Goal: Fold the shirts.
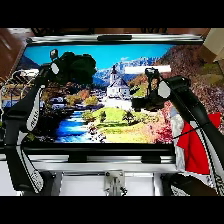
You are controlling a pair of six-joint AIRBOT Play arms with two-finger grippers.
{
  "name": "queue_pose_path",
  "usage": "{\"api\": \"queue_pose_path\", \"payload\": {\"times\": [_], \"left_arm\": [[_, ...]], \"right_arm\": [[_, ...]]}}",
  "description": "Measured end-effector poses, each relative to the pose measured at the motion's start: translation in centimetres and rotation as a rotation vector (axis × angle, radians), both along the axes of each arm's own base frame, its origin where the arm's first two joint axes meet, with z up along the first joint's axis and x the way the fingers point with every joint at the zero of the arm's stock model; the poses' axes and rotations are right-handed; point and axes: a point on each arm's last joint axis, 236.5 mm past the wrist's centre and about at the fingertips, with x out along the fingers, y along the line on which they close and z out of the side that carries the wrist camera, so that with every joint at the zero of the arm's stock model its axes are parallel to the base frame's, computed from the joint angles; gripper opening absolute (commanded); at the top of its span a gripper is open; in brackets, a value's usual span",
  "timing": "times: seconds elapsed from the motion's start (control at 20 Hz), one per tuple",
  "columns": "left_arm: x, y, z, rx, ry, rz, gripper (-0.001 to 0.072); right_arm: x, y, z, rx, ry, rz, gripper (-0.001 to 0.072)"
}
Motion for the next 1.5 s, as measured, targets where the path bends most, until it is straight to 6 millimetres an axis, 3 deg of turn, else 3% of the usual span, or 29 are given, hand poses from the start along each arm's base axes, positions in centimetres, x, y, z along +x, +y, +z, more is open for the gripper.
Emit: {"api": "queue_pose_path", "payload": {"times": [0.1,0.2,0.3,0.4,0.5,0.6,0.7,0.8,0.9,1.0,1.15,1.3,1.4,1.5], "left_arm": [[0.1,-2.7,5.8,0.041,-0.125,-0.094,0.0032],[-0.5,-5.8,13.6,0.060,-0.286,-0.170,0.0031],[-2.6,-8.7,21.6,0.061,-0.432,-0.228,0.0032],[-6.2,-11.1,29.8,0.047,-0.573,-0.277,0.0031],[-11.3,-13.1,37.2,0.041,-0.687,-0.341,0.0031],[-17.1,-14.3,42.6,0.043,-0.761,-0.414,0.0032],[-23.2,-15.3,45.7,0.044,-0.783,-0.500,0.0031],[-28.5,-16.0,45.6,0.045,-0.725,-0.592,0.0031],[-33.0,-16.6,42.1,0.047,-0.575,-0.681,0.0031],[-36.4,-17.3,37.2,0.050,-0.405,-0.751,0.0032],[-40.1,-17.5,28.2,0.090,-0.151,-0.795,0.0032],[-42.3,-15.8,19.1,0.182,0.083,-0.766,0.0032],[-43.9,-14.2,15.0,0.235,0.205,-0.747,0.0032],[-45.3,-12.4,12.5,0.287,0.294,-0.730,0.0032]], "right_arm": [[0.6,-0.5,0.7,-0.014,-0.045,0.004,0.0538],[1.2,-1.3,2.4,-0.033,-0.121,0.004,0.0538],[1.4,-2.5,4.8,-0.056,-0.204,0.004,0.0538],[1.1,-4.0,8.4,-0.074,-0.313,-0.005,0.0538],[0.1,-5.3,12.1,-0.074,-0.420,-0.019,0.0538],[-1.5,-6.6,16.0,-0.055,-0.526,-0.035,0.0538],[-3.5,-7.7,19.4,-0.028,-0.624,-0.051,0.0538],[-5.6,-8.8,22.1,-0.003,-0.701,-0.065,0.0538],[-7.5,-9.7,23.2,0.005,-0.727,-0.074,0.0538],[-9.0,-10.4,22.2,-0.015,-0.681,-0.074,0.0538],[-10.8,-10.4,17.7,-0.052,-0.531,-0.039,0.0538],[-11.8,-9.2,10.9,-0.056,-0.365,0.011,0.0538],[-12.4,-8.1,6.2,-0.035,-0.274,0.028,0.0538],[-12.9,-7.0,2.0,-0.002,-0.185,0.015,0.0538]]}}
